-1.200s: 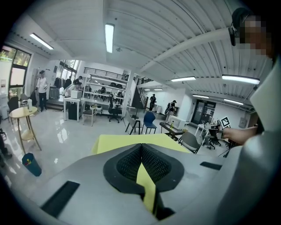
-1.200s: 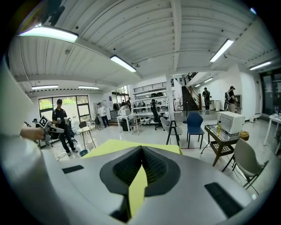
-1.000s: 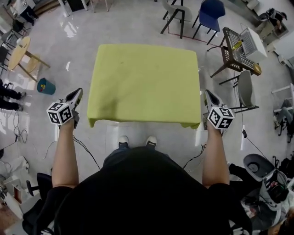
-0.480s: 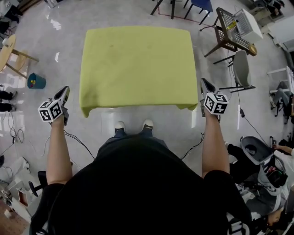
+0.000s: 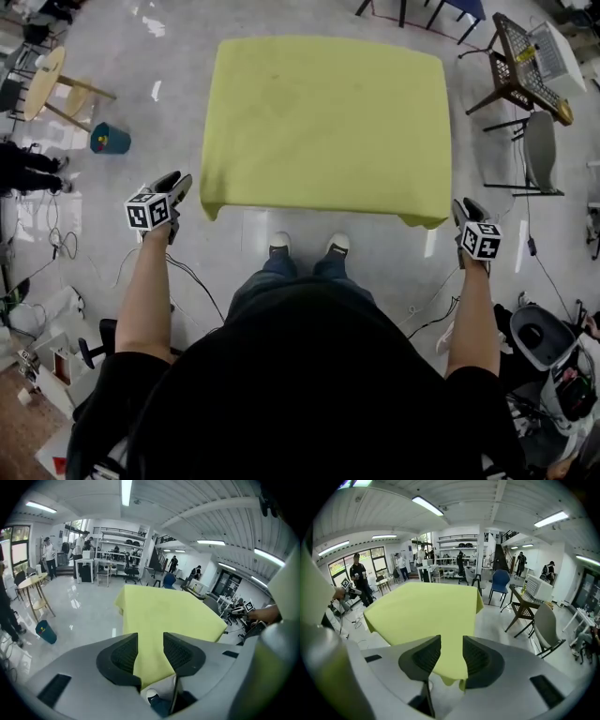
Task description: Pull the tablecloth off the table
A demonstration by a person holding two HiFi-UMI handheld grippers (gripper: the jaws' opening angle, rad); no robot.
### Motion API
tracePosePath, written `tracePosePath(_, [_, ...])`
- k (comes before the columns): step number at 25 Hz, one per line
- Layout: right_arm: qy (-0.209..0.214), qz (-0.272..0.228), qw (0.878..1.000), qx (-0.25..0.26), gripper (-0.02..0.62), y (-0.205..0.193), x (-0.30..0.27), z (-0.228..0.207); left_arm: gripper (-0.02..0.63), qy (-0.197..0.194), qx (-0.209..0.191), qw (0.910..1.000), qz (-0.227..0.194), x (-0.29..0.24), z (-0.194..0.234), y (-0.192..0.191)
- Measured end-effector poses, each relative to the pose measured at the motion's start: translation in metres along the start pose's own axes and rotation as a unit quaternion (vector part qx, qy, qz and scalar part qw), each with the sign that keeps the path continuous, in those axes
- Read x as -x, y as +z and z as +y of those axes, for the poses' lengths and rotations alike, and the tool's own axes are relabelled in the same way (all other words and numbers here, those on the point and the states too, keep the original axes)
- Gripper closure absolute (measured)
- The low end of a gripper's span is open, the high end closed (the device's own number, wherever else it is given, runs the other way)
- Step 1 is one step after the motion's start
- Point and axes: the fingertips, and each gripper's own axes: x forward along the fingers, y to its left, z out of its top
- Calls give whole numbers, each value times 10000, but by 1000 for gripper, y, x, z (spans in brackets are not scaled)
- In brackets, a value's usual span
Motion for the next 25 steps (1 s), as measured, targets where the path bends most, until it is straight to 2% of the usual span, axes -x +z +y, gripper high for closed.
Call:
tracePosePath(2, [58, 176, 9998, -27, 421, -22, -17, 10, 406, -24, -91, 9997, 238, -8, 18, -25])
tracePosePath(6, [255, 468, 9986, -37, 387, -53, -48, 9, 357, -147, -441, 9956, 808, -33, 24, -68])
tracePosePath(11, [488, 1006, 9936, -173, 352, -101, -60, 2, 268, -235, -424, 9885, 1434, -58, 16, -126])
tracePosePath(19, [583, 1748, 9826, -231, 312, -146, -110, -15, 225, -179, -500, 9761, 2105, -105, 21, -169])
tracePosePath(23, [535, 2055, 9770, -180, 292, -169, -139, -26, 213, -312, -955, 9631, 2498, -129, 16, -185])
tracePosePath(25, [510, 2088, 9765, -180, 285, -175, -152, -33, 213, -323, -1069, 9604, 2552, -143, 13, -187])
